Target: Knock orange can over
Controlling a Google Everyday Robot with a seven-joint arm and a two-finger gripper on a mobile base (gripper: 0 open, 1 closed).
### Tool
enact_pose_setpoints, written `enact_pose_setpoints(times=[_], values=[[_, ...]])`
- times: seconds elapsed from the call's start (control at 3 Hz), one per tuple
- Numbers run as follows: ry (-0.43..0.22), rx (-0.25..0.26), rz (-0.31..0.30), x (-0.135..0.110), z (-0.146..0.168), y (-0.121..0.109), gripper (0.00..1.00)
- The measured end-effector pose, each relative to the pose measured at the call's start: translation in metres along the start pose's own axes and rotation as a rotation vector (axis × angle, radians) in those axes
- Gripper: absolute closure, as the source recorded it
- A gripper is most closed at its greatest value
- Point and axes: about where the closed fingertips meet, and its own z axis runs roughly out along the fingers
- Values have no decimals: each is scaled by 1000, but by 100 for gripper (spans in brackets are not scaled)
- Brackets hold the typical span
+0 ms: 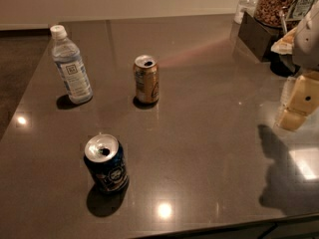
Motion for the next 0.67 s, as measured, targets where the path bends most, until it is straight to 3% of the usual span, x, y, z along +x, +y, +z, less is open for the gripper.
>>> enact_pose_setpoints(times=[0.67], values=[[-11,-12,-5,-13,8,-3,0]])
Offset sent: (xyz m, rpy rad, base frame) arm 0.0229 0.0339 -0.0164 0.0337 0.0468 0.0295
